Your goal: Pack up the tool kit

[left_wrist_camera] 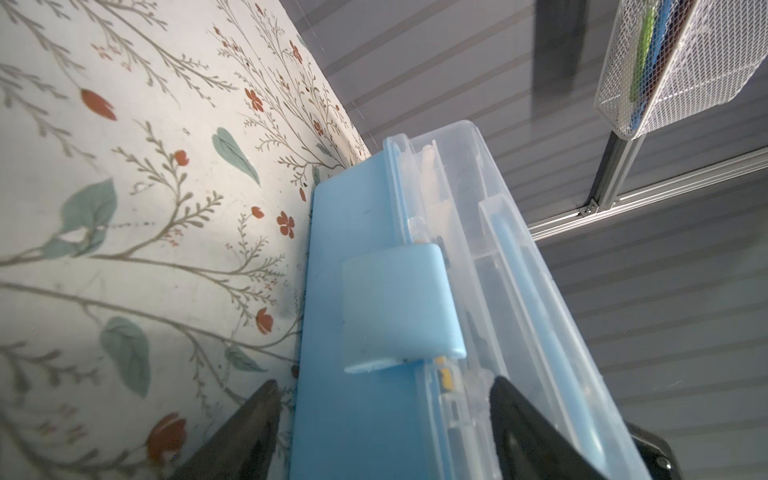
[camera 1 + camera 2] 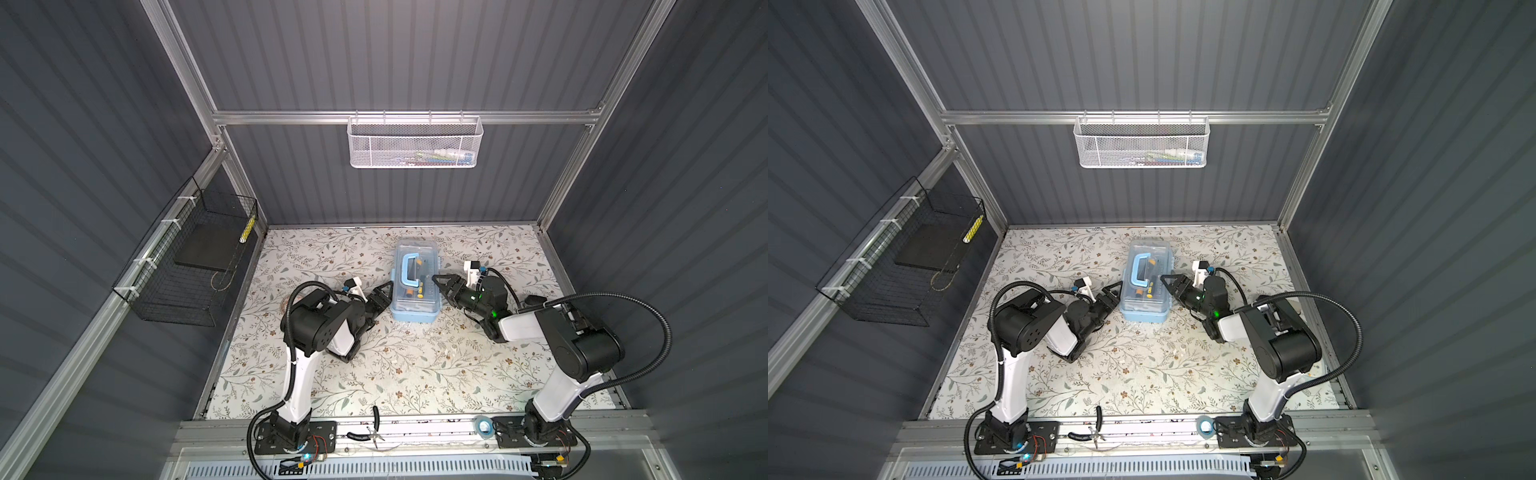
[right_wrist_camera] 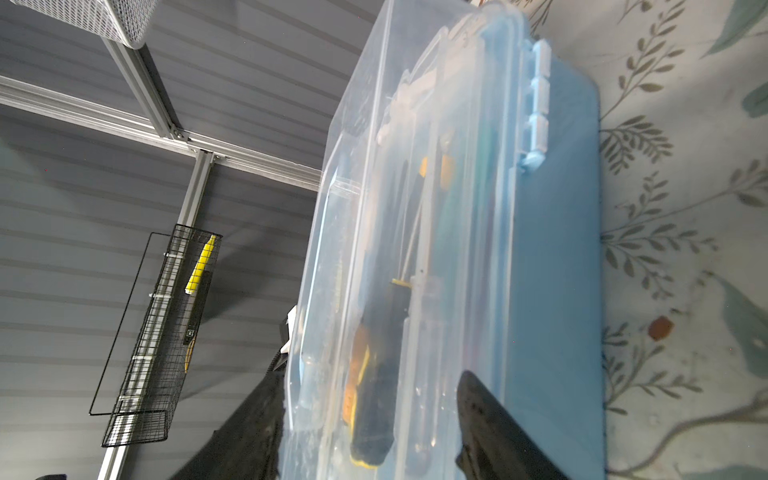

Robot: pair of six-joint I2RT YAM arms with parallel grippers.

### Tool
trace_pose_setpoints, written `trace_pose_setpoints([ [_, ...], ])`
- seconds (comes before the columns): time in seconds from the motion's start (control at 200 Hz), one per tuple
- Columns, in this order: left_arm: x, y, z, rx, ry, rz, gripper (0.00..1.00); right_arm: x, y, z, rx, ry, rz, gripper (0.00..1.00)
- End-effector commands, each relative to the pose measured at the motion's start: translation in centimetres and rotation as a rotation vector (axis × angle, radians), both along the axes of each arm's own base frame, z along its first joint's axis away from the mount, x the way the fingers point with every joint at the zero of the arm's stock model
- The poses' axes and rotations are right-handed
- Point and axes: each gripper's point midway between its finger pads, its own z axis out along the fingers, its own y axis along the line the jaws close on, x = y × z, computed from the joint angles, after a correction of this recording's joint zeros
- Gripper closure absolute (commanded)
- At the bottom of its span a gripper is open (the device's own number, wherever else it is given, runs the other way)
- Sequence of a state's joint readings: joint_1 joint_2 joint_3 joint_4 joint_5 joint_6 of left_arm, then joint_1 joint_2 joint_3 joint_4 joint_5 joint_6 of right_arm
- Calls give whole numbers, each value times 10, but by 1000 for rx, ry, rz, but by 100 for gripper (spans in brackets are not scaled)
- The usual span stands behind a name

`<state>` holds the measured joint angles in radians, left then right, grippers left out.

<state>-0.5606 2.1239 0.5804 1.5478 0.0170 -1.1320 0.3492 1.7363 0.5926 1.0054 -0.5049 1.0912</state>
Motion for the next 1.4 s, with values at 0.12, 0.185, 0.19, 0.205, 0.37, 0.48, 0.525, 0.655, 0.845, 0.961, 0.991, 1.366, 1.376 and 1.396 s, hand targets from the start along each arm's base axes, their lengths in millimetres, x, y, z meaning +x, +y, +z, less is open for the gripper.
trace_pose_setpoints([
  [0.12,-65,-62,6,67,-67,-351,20,-49,36,-14,2,147,285,32],
  [0.185,-62,-56,10,75,-83,-337,20,-46,32,-9,2,137,278,32],
  [0.19,-62,-56,10,76,-83,-336,20,-46,32,-9,2,137,280,32],
  [0.205,-61,-55,12,76,-87,-337,20,-45,32,-8,2,135,279,32],
  [0.37,-46,-36,21,67,-103,-296,20,-35,25,13,-9,90,278,31],
  [0.48,-36,-29,27,51,-108,-283,20,-28,25,28,-16,62,287,31],
  [0.525,-33,-28,28,47,-107,-280,20,-25,24,34,-18,50,291,30],
  [0.655,-25,-20,27,47,-93,-260,21,-19,21,43,-54,42,286,31],
  [0.845,-17,2,20,89,-58,-194,21,-11,9,38,-173,79,237,31],
  [0.961,-11,18,16,150,-26,-143,22,-8,-3,37,-239,87,192,31],
  [0.991,-10,21,15,168,-14,-134,22,-8,-6,38,-246,87,181,31],
  [1.366,32,47,13,465,132,8,45,12,-62,27,-382,164,-36,41],
  [1.376,33,47,13,473,134,6,46,13,-63,27,-389,165,-38,41],
  [1.396,37,45,14,489,141,3,49,14,-65,25,-403,168,-45,42],
])
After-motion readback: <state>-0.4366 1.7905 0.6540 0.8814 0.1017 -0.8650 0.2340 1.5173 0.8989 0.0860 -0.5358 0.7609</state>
